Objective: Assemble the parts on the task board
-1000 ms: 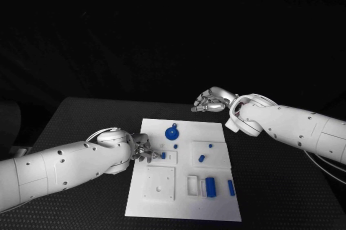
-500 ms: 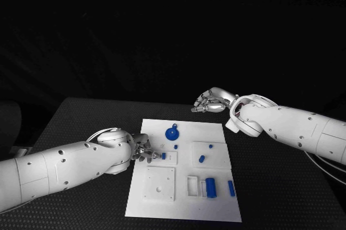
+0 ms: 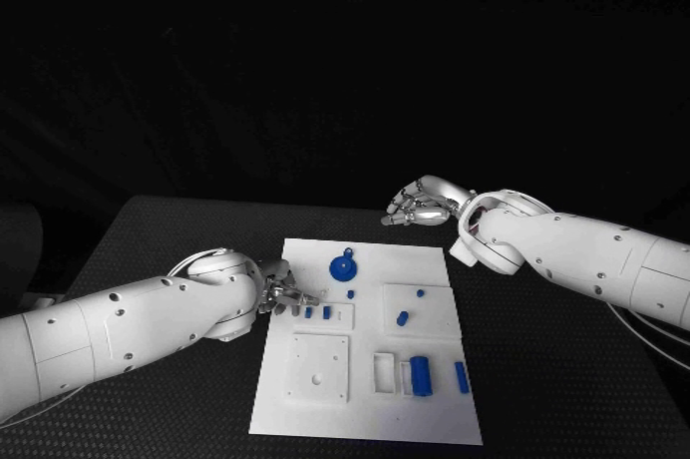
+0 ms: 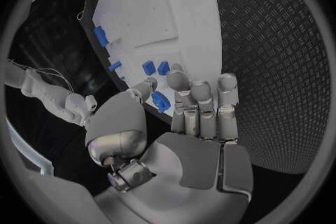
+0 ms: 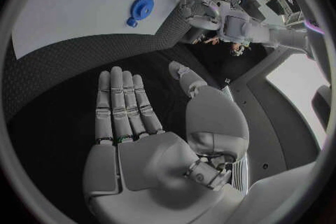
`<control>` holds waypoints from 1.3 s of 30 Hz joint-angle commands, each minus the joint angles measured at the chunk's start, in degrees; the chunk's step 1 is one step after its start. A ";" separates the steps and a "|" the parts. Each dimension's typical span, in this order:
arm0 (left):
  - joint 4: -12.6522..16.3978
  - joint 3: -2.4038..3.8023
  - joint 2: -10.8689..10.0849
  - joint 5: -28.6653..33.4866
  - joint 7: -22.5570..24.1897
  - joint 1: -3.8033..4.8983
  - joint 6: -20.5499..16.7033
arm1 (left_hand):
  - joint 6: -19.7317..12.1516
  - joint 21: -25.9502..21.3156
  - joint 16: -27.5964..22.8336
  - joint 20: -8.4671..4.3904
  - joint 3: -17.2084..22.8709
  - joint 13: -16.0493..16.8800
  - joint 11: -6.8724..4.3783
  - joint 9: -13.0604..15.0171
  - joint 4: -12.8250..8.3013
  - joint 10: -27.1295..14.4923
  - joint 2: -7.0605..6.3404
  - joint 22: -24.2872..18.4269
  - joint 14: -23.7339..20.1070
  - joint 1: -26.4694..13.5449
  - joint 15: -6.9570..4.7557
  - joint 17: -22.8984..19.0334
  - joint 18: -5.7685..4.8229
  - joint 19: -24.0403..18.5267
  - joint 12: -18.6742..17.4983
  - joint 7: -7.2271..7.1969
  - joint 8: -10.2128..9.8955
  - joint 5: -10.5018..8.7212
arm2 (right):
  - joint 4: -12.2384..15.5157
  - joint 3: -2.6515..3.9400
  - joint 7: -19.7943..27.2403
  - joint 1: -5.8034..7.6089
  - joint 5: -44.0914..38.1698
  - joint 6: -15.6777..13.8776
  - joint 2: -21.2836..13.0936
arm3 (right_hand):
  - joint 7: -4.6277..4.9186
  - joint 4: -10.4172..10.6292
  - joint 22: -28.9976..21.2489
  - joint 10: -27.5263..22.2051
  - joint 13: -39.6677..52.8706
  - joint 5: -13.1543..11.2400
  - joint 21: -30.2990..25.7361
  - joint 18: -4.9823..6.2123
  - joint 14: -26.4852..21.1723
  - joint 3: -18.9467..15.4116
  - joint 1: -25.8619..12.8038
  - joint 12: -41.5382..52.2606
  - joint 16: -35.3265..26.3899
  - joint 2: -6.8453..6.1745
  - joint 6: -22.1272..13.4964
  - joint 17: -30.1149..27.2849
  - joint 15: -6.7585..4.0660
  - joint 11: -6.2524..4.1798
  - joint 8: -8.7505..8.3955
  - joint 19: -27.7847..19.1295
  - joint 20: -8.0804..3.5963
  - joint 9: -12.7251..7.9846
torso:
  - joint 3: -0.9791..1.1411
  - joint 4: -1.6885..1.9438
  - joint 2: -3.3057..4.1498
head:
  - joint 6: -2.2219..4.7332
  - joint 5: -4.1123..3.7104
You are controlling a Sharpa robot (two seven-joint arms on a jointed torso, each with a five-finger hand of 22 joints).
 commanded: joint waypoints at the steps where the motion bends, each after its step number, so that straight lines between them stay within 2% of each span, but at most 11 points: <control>1: -0.04 0.11 0.09 3.40 -0.15 -0.03 0.28 | -0.37 0.25 0.28 -8.28 0.17 0.06 0.13 -0.08 1.10 -0.23 -1.15 0.90 -0.15 0.20 0.07 0.03 0.70 -0.19 0.23 0.08 -0.26 -0.31 | 0.03 0.01 0.29 -0.03 -0.08 0.65 0.02 | 0.05 0.09 0.08 0.06 -0.05 0.28 -0.37 0.39 -0.39 -0.26 0.02 0.34 0.26 0.37 -0.34 -0.08 0.21 0.21 0.25 0.20 0.03 -0.10 | 0.01 -0.01 -0.01 | 0.03 -0.03; 8: -0.45 0.23 -0.04 3.78 -0.10 -0.03 -0.32 | -0.63 0.45 0.34 -8.24 0.54 0.11 0.20 0.02 3.63 -0.34 -2.41 0.90 -0.27 1.48 0.12 0.02 0.74 -0.16 0.26 0.15 -0.12 -0.31 | 0.07 0.01 0.28 -0.04 -0.08 0.59 -0.02 | 0.05 0.09 0.09 0.06 -0.06 0.28 -0.38 0.39 -0.39 -0.27 0.01 0.34 0.26 0.36 -0.35 -0.09 0.21 0.21 0.25 0.20 0.04 -0.11 | 0.00 -0.02 -0.01 | -0.01 -0.04; 10: -0.73 0.47 -0.07 3.96 0.26 -0.01 -1.33 | -0.95 0.43 0.20 -8.19 0.38 0.07 0.30 0.00 4.01 -0.61 -1.62 0.90 -0.49 1.91 0.19 -0.05 0.71 -0.31 0.12 0.26 -0.22 -0.30 | 0.06 0.01 0.29 -0.04 -0.08 0.58 -0.05 | 0.05 0.09 0.10 0.06 -0.06 0.28 -0.39 0.39 -0.39 -0.27 0.02 0.34 0.26 0.37 -0.35 -0.09 0.21 0.21 0.25 0.20 0.04 -0.11 | 0.00 -0.02 -0.01 | 0.08 -0.06; 13: -0.92 1.04 -0.08 3.96 1.17 0.01 -2.76 | -2.30 0.15 -0.44 -7.91 -1.42 -0.19 0.74 -0.17 2.76 -1.59 1.42 0.94 -1.35 3.97 0.68 -0.36 0.49 -1.29 -0.50 0.83 -0.74 -0.27 | 0.06 0.01 0.31 -0.04 -0.08 0.50 -0.07 | 0.05 0.09 0.10 0.06 -0.06 0.29 -0.39 0.39 -0.39 -0.26 0.03 0.34 0.27 0.39 -0.35 -0.09 0.21 0.21 0.25 0.21 0.03 -0.11 | 0.00 0.00 -0.03 | 0.15 -0.09; 16: -0.93 1.55 -0.11 4.10 3.23 0.15 -6.14 | -4.08 -0.88 -1.68 -7.47 -3.60 -0.80 1.48 -0.48 0.05 -3.46 4.19 0.69 -2.85 7.33 1.42 -0.95 0.14 -2.93 -1.69 1.42 -1.35 -0.09 | -0.04 0.01 0.38 -0.04 -0.06 0.39 -0.11 | 0.05 0.08 0.12 0.07 -0.06 0.28 -0.40 0.39 -0.38 -0.22 0.09 0.36 0.28 0.48 -0.34 -0.10 0.20 0.21 0.26 0.23 0.02 -0.12 | 0.01 0.00 -0.03 | 0.19 -0.12; 19: -0.74 2.02 -0.21 4.82 6.18 0.51 -9.05 | -5.65 -2.07 -3.06 -7.05 -3.49 -1.65 2.03 -0.78 -3.13 -5.09 5.32 0.33 -3.93 11.45 2.09 -1.64 -0.24 -4.06 -3.22 2.00 -1.87 0.94 | -0.15 0.01 0.44 -0.04 -0.02 0.30 -0.10 | 0.04 0.06 0.13 0.08 -0.05 0.27 -0.41 0.39 -0.37 -0.19 0.13 0.37 0.29 0.54 -0.33 -0.10 0.20 0.20 0.27 0.24 0.02 -0.12 | 0.01 -0.01 -0.04 | 0.35 -0.26; 23: -0.75 2.09 -0.02 5.31 12.32 0.88 -13.12 | -8.44 -6.36 -8.45 -4.41 -2.01 -4.91 4.11 -1.95 -10.93 -10.41 4.97 -1.22 -8.26 18.36 5.39 -4.07 -1.38 -8.14 -9.21 3.91 -3.23 4.81 | -0.24 0.01 0.42 -0.04 0.04 0.25 -0.10 | 0.04 0.05 0.14 0.09 -0.05 0.26 -0.41 0.39 -0.36 -0.18 0.16 0.38 0.30 0.57 -0.31 -0.10 0.19 0.20 0.28 0.26 0.01 -0.12 | 0.02 -0.04 -0.03 | 0.56 -0.44; 28: -0.97 2.06 1.19 2.72 24.99 0.93 -18.23 | -10.68 -10.29 -15.06 -0.25 1.22 -12.41 7.85 -4.42 -20.50 -15.64 3.45 -2.67 -10.71 24.37 9.65 -6.79 -1.38 -10.68 -20.60 6.59 -5.59 5.99 | -0.47 0.01 0.45 -0.04 0.14 0.14 -0.06 | 0.03 0.04 0.16 0.11 -0.05 0.25 -0.42 0.39 -0.34 -0.15 0.20 0.40 0.32 0.64 -0.29 -0.10 0.18 0.19 0.30 0.29 0.01 -0.13 | 0.06 -0.05 0.00 | 0.80 -0.48; 32: -1.49 1.95 2.50 -2.11 30.76 0.92 -20.94 | -10.86 -10.98 -16.43 0.29 2.43 -17.15 9.64 -5.99 -23.68 -15.60 2.41 -2.53 -9.70 26.11 10.10 -6.76 -0.94 -9.91 -28.25 6.97 -7.23 4.98 | -0.68 0.01 0.57 -0.04 0.30 0.05 0.12 | 0.03 0.04 0.17 0.12 -0.05 0.24 -0.42 0.39 -0.33 -0.14 0.22 0.41 0.33 0.67 -0.28 -0.10 0.18 0.19 0.31 0.30 0.00 -0.13 | 0.05 -0.01 0.00 | 1.03 -0.44; 37: -3.05 1.85 4.60 -7.35 31.63 0.84 -21.61 | -10.93 -11.13 -16.59 0.34 2.56 -18.02 10.08 -6.26 -24.03 -15.83 2.08 -2.47 -9.51 26.43 10.16 -6.66 -0.90 -9.76 -29.92 6.64 -7.55 4.58 | -1.21 0.01 0.73 -0.04 1.33 0.01 0.39 | 0.03 0.03 0.18 0.13 -0.05 0.24 -0.42 0.39 -0.32 -0.13 0.23 0.41 0.34 0.70 -0.28 -0.10 0.18 0.19 0.31 0.31 0.00 -0.13 | 0.01 -0.05 0.03 | 1.23 -0.41; 39: -3.82 1.81 5.43 -9.00 32.05 0.73 -21.62 | -11.42 -10.92 -16.28 0.34 1.52 -19.17 10.54 -6.54 -23.78 -17.63 0.47 -2.31 -8.88 25.42 10.27 -6.43 -0.74 -9.35 -32.08 6.47 -8.08 -0.08 | -1.37 0.01 0.75 -0.04 1.56 -0.07 0.49 | 0.02 0.04 0.19 0.14 -0.04 0.24 -0.42 0.39 -0.31 -0.11 0.24 0.43 0.35 0.77 -0.26 -0.10 0.17 0.18 0.32 0.33 0.00 -0.13 | 0.00 -0.07 0.06 | 1.35 -0.42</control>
